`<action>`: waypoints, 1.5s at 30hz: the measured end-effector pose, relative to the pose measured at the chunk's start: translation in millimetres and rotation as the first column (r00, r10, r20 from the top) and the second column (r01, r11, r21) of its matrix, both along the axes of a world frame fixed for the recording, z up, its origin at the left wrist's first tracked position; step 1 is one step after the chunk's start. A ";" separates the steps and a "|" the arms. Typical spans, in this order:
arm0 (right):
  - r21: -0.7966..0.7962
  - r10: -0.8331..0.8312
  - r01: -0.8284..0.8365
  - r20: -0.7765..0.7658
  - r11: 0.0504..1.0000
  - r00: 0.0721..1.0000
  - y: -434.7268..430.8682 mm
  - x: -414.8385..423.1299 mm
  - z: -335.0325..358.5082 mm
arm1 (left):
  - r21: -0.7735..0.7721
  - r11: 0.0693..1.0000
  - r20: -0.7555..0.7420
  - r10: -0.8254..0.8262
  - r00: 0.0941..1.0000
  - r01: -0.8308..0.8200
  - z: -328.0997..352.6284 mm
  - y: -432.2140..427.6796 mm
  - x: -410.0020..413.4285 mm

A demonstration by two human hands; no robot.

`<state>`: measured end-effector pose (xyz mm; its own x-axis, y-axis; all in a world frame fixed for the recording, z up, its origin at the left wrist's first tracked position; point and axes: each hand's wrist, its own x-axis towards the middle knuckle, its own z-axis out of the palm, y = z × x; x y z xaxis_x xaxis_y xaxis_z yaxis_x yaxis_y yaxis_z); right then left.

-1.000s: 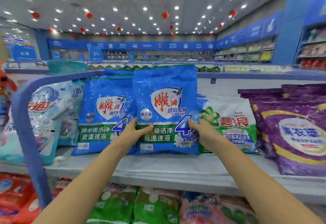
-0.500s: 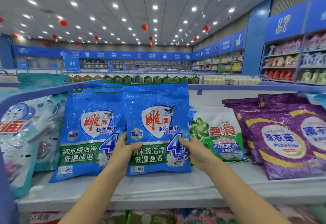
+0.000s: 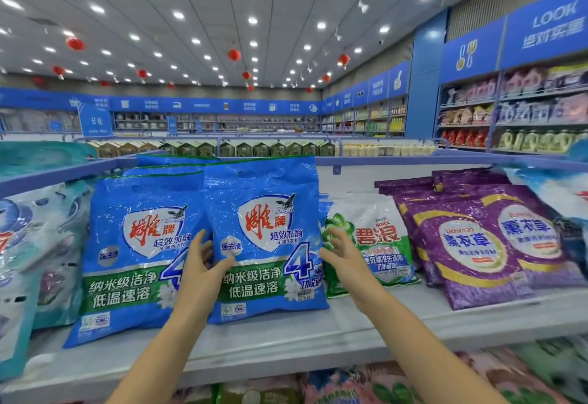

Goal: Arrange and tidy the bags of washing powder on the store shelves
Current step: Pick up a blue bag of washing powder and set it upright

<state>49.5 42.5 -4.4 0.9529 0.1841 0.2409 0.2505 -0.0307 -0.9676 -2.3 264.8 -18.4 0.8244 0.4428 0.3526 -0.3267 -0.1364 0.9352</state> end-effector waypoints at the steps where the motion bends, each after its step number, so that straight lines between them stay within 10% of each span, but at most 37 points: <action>1: -0.003 -0.005 0.005 0.043 1.000 0.999 -4.0 -5.8 2.5 | 0.029 0.999 0.023 0.035 0.999 -0.036 0.6 -1.0 -3.5; 7: 0.011 -0.096 0.096 0.267 0.995 0.959 -53.0 -45.1 11.1 | 0.125 0.974 0.229 0.159 0.960 -0.191 3.7 -21.5 -32.5; 17: 0.214 -0.391 0.340 0.271 0.916 0.880 -279.2 -145.1 -6.8 | 0.057 0.970 0.283 -0.244 0.927 0.238 -11.9 -218.0 -65.5; 29: 0.305 -0.686 0.642 0.056 0.704 0.726 -572.6 -267.7 -77.1 | 0.005 0.872 0.077 -0.489 0.869 0.490 -83.5 -511.6 -76.3; 45: 0.310 -0.869 0.890 -0.265 0.334 0.419 -784.7 -264.2 -156.9 | -0.042 0.826 -0.207 -0.557 0.804 0.562 -165.7 -693.8 -28.2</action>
